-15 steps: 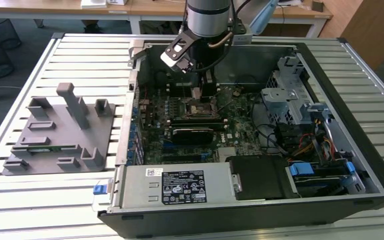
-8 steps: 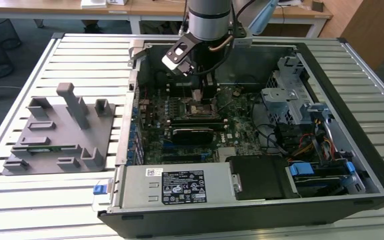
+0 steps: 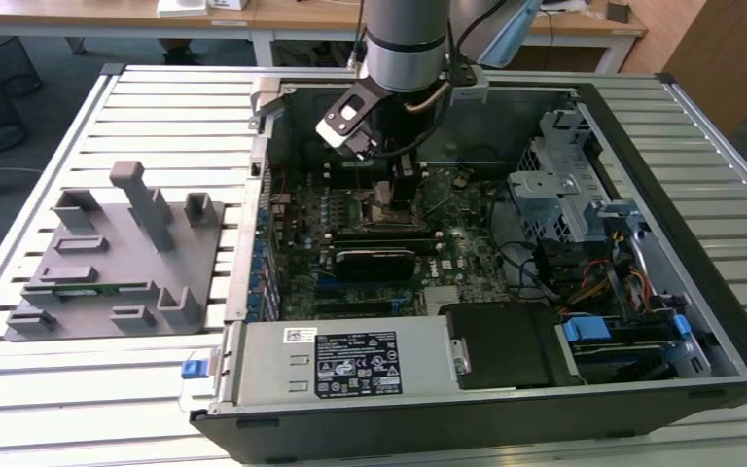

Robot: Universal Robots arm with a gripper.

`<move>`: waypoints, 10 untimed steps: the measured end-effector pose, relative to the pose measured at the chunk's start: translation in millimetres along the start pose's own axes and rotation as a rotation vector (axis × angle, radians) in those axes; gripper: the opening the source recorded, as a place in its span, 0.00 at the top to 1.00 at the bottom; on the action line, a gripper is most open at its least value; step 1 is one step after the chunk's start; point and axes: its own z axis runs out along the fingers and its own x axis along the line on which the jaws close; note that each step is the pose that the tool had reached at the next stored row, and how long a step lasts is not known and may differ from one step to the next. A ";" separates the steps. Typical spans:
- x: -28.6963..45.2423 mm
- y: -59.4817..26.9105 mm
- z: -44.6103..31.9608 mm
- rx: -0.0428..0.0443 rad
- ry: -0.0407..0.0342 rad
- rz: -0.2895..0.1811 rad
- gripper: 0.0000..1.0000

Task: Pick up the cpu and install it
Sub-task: 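Place the cpu into insertion slot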

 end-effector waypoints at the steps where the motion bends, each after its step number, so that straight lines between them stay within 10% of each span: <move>1: 0.0 -0.1 1.8 0.0000 0.0002 0.000 0.46; 10: 0.1 -0.3 5.9 -0.0001 0.0003 0.001 0.46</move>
